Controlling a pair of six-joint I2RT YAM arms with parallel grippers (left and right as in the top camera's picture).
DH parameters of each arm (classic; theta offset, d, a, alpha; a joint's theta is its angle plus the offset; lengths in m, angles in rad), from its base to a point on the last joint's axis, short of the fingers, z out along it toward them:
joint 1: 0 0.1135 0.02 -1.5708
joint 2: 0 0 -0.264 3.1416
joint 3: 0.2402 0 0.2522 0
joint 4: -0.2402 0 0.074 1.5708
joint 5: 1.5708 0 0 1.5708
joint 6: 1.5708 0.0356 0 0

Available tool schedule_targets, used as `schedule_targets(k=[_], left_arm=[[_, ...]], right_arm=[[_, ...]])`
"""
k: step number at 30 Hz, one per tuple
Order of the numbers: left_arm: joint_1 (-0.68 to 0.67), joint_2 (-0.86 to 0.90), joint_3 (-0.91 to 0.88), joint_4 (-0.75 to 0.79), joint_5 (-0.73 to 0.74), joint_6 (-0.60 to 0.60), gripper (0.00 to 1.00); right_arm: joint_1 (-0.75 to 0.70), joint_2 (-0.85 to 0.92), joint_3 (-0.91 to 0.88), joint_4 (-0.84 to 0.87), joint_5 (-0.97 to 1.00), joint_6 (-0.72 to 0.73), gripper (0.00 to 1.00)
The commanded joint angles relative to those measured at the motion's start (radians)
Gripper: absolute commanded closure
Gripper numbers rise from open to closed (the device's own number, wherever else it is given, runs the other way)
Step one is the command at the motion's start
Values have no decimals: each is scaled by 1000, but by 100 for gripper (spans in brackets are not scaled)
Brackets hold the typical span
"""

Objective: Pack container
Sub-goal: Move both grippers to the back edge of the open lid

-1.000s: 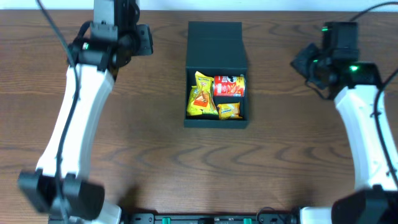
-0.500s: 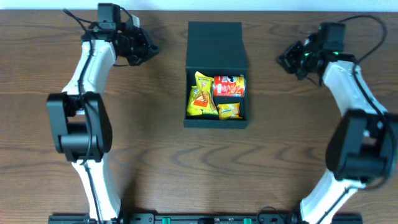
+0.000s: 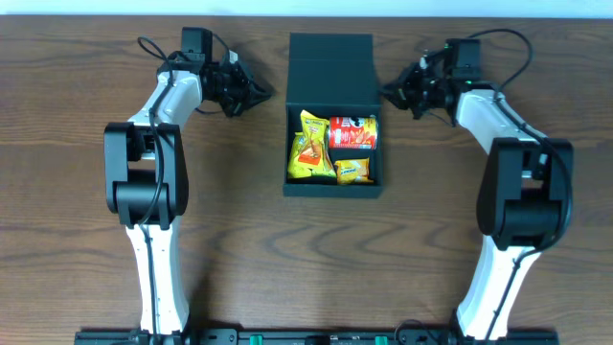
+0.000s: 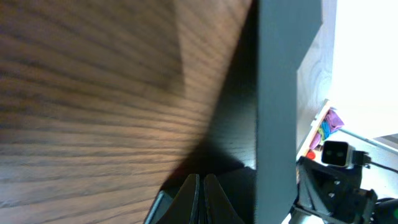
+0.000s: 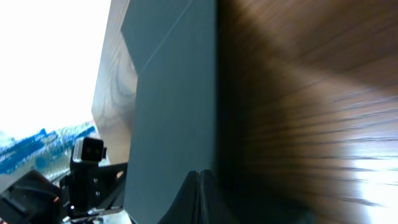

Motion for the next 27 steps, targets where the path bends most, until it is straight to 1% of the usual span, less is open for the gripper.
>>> schedule_targets(k=[1,4,9,13,19,22,25,27], left_arm=[[-10,1,23,24,-18,-51,95],[-23,0,23,71,-28,-71,94],[-26,1,23,68,-64,-72,95],[-31,1,23,68,-100,-72,94],[-44,7,23,72,-136,-72,94],[-47,27,23,97,-126,-109,94],[-48,61,23,164,-70,-175,94],[-50,72,23,183,-55,-198,94]], right_arm=[[29,19,16,-5,-4,26,99],[27,19,16,-3,12,25,98],[-25,19,16,-11,14,24,99],[-68,19,16,-32,34,-12,98],[-84,19,16,-86,72,-25,99],[-63,19,16,-102,97,-31,99],[-47,19,16,-102,102,-35,98],[-43,19,16,-103,109,-35,98]])
